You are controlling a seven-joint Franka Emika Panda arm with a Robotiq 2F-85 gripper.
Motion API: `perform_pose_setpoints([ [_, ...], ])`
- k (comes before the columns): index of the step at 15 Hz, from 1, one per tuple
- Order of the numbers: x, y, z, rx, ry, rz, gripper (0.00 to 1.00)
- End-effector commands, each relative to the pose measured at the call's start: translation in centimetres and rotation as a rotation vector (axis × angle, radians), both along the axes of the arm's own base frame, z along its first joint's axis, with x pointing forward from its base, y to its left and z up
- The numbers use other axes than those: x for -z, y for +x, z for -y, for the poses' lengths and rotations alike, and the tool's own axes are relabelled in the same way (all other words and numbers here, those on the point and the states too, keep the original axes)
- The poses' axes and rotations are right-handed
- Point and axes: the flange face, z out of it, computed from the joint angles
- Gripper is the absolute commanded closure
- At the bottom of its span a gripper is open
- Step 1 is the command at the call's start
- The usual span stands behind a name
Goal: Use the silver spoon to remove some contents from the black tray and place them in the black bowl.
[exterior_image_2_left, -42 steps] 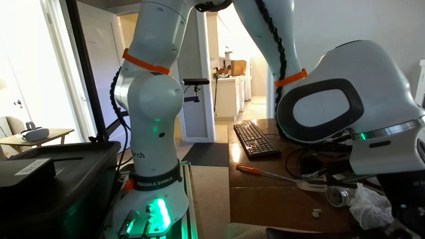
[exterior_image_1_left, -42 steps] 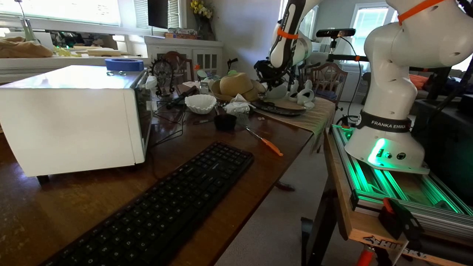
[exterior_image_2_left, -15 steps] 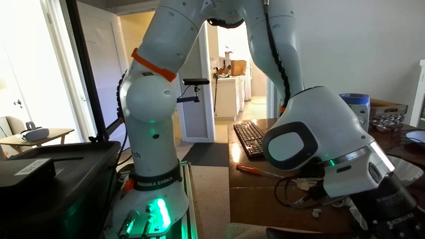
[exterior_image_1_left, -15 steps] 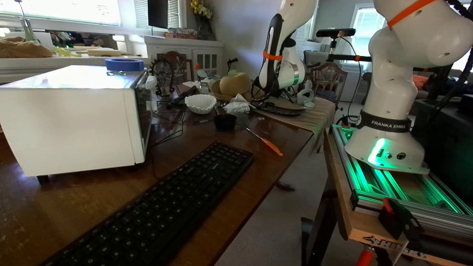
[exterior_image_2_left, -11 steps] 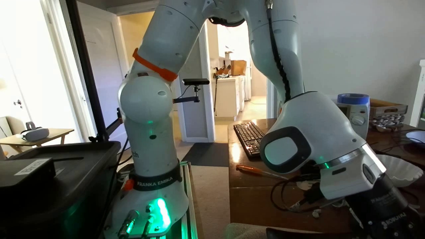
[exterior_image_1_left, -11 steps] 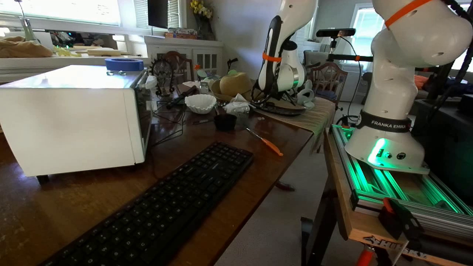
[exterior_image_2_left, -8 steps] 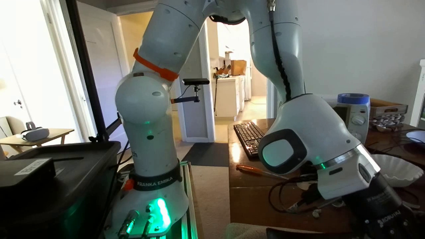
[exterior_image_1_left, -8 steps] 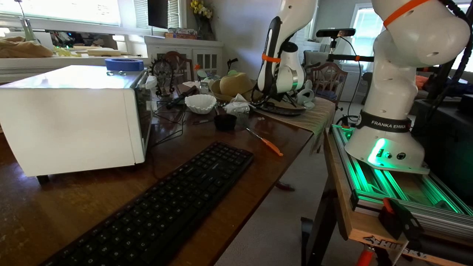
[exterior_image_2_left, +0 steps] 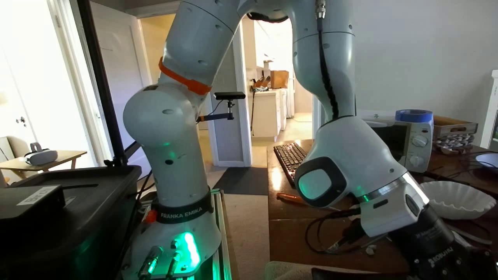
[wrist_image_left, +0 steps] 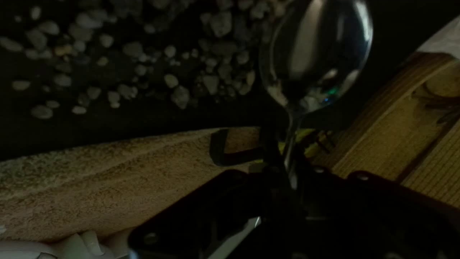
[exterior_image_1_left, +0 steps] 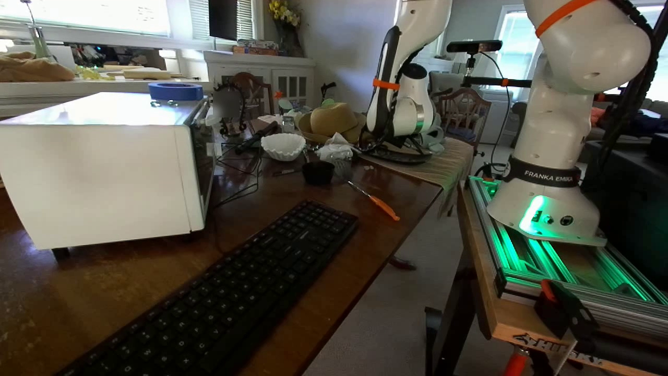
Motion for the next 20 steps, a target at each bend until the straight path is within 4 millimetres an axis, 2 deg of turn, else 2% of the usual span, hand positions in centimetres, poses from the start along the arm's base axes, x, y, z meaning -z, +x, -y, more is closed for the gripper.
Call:
perform_pose_setpoints([
  [1, -0.4, -1.3, -0.6, -0.017, -0.003, 0.0, 0.98],
  [14, -0.5, -3.5, -1.7, -0.125, -0.004, -0.022, 0.98],
  [15, -0.5, -3.5, -1.8, -0.148, 0.005, -0.029, 0.98],
  [17, 0.0, -2.3, -1.3, -0.191, 0.016, -0.045, 0.98],
  [20, 0.0, -2.4, -1.0, -0.241, 0.023, -0.072, 0.98],
])
